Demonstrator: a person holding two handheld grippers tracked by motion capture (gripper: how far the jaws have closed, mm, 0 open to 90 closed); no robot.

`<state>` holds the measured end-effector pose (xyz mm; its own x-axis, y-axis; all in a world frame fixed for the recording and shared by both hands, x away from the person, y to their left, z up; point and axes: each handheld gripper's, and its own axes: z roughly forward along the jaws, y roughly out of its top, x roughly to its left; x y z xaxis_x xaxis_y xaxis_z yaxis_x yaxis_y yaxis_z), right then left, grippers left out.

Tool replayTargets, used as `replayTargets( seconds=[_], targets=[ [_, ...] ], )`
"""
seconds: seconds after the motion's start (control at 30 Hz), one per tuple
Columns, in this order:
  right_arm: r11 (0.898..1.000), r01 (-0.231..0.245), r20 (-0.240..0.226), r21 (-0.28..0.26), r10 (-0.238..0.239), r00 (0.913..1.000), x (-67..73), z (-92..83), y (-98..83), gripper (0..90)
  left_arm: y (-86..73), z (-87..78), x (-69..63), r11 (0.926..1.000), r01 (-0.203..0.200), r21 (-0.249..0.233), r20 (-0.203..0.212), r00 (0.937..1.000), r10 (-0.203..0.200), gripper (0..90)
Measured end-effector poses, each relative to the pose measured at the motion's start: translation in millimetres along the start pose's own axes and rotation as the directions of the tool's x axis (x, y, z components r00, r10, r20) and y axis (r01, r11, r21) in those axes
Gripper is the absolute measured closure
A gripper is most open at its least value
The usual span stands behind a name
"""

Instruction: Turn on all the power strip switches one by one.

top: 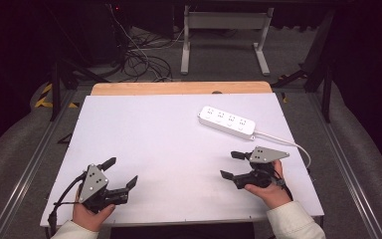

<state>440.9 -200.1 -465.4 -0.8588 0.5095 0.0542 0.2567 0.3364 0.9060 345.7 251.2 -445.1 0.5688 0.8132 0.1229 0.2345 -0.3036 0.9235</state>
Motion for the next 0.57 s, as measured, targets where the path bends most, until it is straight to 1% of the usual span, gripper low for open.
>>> replayTargets(
  seconds=[0.17, 0.23, 0.3, 0.4, 0.5, 0.57],
  targets=[
    [0.999, 0.001, 0.037, 0.051, -0.003, 0.9993, 1.6, -1.7, -14.6, 19.7, -2.2, -1.0, 1.7, 0.9998, 0.017, 0.012, 0.000, 0.9999, -0.017, 14.5],
    [0.998, 0.002, 0.041, 0.063, -0.005, 0.9992, 1.6, -1.2, -18.1, 19.7, -2.8, -1.8, 1.4, 0.9999, 0.012, 0.011, -0.004, 0.9999, -0.012, 14.5],
    [0.997, -0.005, 0.041, 0.073, 0.002, 0.9992, 0.4, 1.0, -20.3, 19.5, -3.0, -2.2, 1.4, 1.0000, 0.000, 0.010, -0.011, 0.9999, 0.000, 14.5],
    [0.997, 0.000, 0.051, 0.081, -0.004, 0.9987, -0.6, 3.6, -20.9, 19.2, -2.9, -1.2, -0.1, 0.9996, -0.026, 0.013, -0.023, 0.9994, 0.026, 14.5],
    [0.998, 0.010, 0.059, 0.067, -0.014, 0.9981, -0.6, 1.6, -20.0, 19.2, -2.3, 0.6, -2.3, 0.9984, -0.055, 0.013, -0.043, 0.9975, 0.055, 14.5],
    [0.997, 0.035, 0.064, 0.074, -0.040, 0.9971, 0.2, 0.7, -19.9, 19.2, -2.0, 1.3, -2.9, 0.9979, -0.063, 0.014, -0.039, 0.9972, 0.064, 14.6]
  ],
)
